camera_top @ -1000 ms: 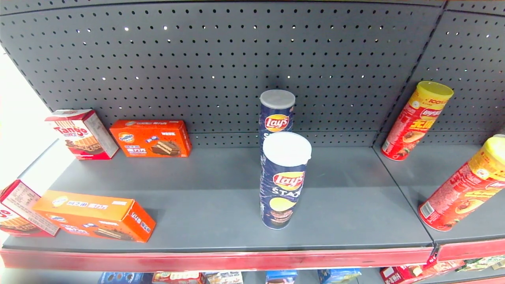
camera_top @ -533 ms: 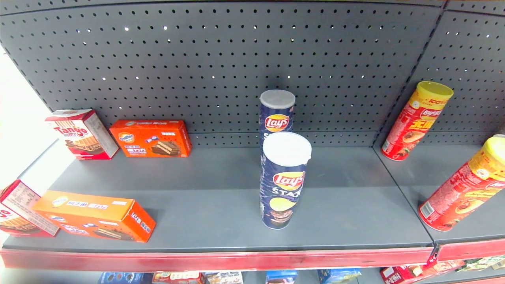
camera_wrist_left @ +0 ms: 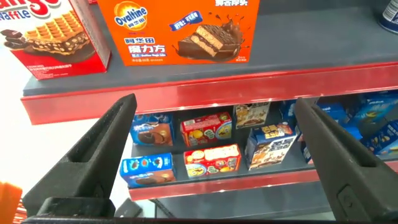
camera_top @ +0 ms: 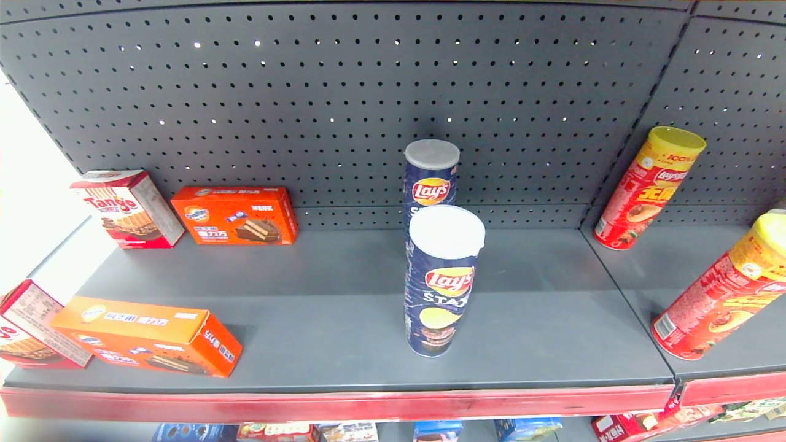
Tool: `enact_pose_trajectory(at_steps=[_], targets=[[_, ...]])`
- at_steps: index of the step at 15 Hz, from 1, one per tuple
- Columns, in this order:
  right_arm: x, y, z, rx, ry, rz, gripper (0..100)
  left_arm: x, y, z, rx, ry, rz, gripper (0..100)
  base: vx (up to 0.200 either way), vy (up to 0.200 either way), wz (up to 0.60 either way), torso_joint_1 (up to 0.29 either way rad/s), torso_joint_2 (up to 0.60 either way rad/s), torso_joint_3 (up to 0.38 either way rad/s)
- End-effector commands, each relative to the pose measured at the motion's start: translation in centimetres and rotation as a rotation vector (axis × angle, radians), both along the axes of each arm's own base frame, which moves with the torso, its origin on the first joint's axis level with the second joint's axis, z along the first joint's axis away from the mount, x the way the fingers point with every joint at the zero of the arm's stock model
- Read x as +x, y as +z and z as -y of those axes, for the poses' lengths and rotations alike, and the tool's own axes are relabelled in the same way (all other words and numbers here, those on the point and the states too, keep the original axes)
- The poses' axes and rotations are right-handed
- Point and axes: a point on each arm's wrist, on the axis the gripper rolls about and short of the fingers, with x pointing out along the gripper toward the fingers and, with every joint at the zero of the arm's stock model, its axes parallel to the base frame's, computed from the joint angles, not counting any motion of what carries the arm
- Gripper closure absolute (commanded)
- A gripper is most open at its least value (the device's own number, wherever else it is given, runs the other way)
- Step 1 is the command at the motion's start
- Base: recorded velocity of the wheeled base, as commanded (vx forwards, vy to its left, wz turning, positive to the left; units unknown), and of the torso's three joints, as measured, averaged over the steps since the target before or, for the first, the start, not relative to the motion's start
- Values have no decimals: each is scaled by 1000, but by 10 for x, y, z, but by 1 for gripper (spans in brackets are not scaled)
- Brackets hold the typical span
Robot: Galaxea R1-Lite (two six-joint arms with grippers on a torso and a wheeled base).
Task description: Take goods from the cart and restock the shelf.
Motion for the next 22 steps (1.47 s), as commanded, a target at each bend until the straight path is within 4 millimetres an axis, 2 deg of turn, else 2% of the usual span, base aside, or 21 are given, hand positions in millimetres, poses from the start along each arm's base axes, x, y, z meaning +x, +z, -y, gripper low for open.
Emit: enact_pose_trajectory(at_steps=[1,8,10,22], targets=[[0,0,0,2,0,-1,0,0,0,0,-1,0,0,0,0,0,0,0,0,0],[0,0,0,1,0,-1,0,0,0,0,-1,0,0,0,0,0,0,0,0,0],[0,0,0,1,0,-1,0,0,0,0,1,0,0,0,-200,0,0,0,2,7],[0,0,0,-10,9,-2,0,0,0,0,-1,0,0,0,0,0,0,0,0,0]])
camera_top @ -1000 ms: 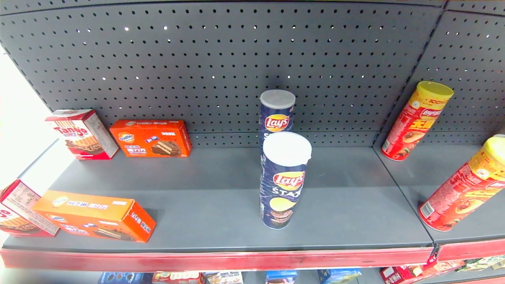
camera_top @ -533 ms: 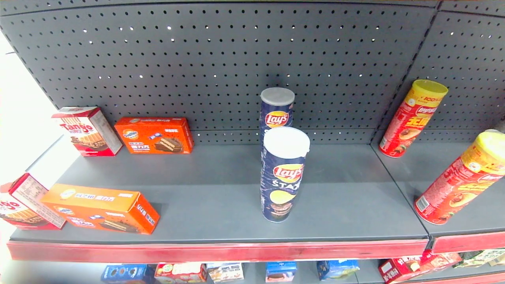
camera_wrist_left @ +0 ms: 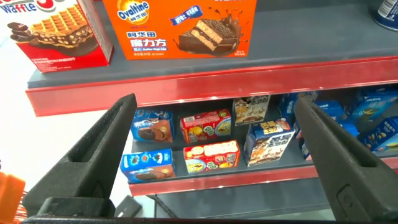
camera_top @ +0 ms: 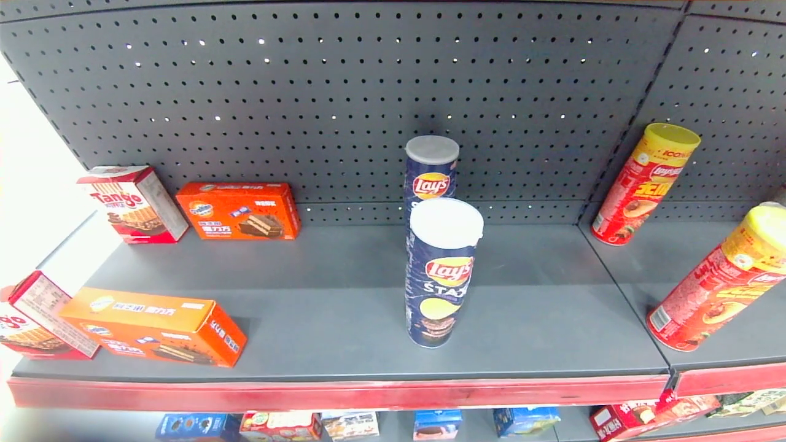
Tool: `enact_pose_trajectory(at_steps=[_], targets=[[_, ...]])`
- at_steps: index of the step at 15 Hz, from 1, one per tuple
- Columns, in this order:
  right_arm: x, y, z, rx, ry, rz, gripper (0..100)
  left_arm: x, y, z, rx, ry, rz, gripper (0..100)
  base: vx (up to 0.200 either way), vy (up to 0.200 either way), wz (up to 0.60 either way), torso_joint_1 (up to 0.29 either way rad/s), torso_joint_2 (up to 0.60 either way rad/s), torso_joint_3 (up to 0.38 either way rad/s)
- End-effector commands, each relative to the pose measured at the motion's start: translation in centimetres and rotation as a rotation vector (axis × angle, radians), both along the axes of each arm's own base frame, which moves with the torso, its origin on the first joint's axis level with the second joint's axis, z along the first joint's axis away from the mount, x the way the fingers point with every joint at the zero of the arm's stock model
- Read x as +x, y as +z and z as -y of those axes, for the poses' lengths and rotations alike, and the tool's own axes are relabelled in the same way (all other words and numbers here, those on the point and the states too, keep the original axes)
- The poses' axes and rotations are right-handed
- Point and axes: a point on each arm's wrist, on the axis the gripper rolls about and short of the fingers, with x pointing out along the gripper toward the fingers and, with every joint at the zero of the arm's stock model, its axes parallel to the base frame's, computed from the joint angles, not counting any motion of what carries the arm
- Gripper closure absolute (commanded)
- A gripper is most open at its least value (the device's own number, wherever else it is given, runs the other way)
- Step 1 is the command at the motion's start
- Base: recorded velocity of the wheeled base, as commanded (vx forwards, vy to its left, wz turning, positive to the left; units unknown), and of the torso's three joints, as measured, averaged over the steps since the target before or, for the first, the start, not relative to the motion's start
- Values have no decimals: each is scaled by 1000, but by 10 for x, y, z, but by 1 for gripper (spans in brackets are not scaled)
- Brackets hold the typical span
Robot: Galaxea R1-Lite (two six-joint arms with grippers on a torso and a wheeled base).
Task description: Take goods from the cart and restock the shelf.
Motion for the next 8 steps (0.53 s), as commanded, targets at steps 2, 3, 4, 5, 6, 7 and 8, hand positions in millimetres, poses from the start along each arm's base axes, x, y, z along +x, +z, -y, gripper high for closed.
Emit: enact_pose_trajectory(at_steps=[2,3,4,5,6,7,8], targets=[[0,0,0,0,0,-1,0,0,0,0,1,0,0,0,0,0,0,0,0,0],[0,0,0,0,0,-1,0,0,0,0,1,0,2,0,0,0,0,0,0,0],[0,0,0,0,2,-1,0,0,0,0,1,-1,2,0,0,0,0,0,0,0],[0,0,0,0,2,-1,0,0,0,0,1,2,0,0,0,0,0,0,0,0],[0,0,0,0,2,-1,0,0,0,0,1,0,2,0,0,0,0,0,0,0],[0,0,0,0,2,-1,0,0,0,0,1,2,0,0,0,0,0,0,0,0],[0,0,0,0,2,-1,0,0,0,0,1,2,0,0,0,0,0,0,0,0]])
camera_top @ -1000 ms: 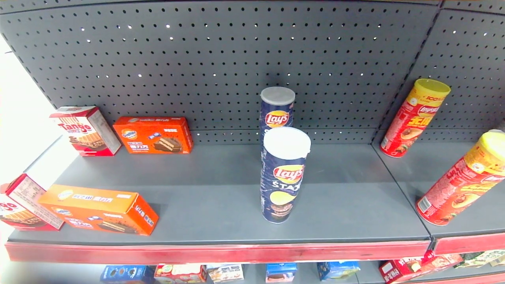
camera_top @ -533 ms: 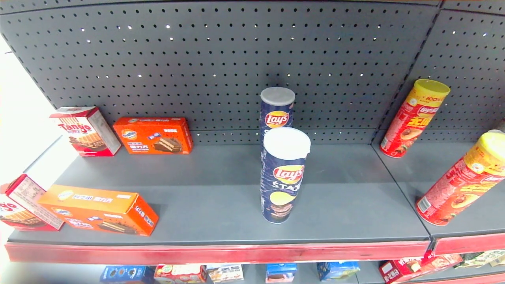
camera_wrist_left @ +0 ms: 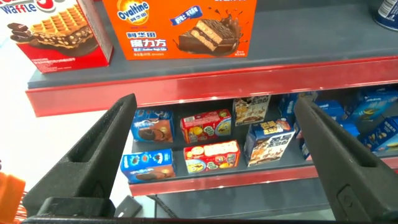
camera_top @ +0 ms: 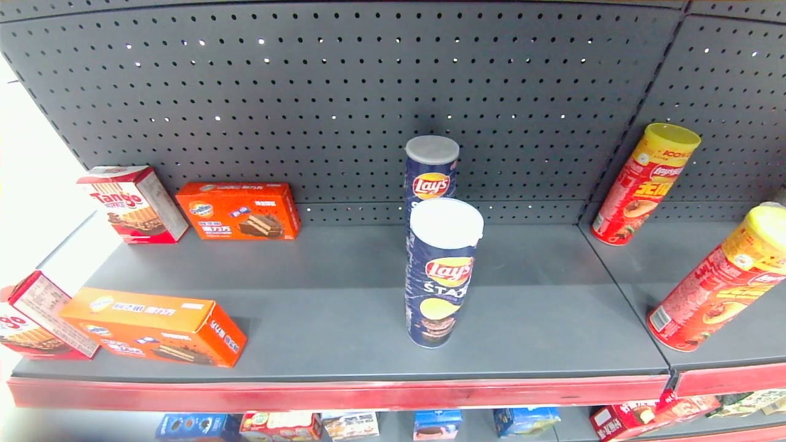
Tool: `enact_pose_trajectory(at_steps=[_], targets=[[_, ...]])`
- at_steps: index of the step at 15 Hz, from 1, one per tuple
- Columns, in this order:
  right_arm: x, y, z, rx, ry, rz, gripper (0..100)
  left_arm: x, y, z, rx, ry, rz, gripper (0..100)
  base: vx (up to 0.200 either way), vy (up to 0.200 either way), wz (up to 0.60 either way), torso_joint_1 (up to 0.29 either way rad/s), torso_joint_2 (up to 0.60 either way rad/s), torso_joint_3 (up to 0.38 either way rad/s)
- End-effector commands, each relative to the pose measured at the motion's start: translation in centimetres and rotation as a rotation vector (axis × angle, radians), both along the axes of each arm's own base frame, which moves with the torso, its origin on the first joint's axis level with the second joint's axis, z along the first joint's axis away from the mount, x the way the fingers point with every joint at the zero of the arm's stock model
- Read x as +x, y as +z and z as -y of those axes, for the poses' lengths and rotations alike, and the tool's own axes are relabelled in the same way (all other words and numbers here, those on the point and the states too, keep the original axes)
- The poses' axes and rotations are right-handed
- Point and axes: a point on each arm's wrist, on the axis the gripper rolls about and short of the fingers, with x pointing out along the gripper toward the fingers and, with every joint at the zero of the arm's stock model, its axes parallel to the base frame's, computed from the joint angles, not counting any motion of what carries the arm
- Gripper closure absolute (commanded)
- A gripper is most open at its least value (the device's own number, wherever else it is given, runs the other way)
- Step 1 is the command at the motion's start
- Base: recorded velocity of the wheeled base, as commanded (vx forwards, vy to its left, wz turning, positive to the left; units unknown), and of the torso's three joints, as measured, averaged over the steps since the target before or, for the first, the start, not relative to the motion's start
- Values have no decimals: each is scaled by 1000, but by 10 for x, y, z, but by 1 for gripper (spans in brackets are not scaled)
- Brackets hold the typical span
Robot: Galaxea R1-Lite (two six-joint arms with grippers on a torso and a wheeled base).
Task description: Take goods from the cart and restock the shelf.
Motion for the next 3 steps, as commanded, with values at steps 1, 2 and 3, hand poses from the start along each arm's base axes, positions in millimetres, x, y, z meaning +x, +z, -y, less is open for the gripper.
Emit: enact_pose_trajectory(at_steps=[1,2,3], targets=[[0,0,0,0,0,-1,0,0,0,0,0,-1,1,0,0,0,0,0,0,0],[0,0,0,0,0,-1,0,0,0,0,0,1,1,0,0,0,0,0,0,0],[0,0,0,0,0,-1,0,0,0,0,0,1,0,0,0,0,0,0,0,0]])
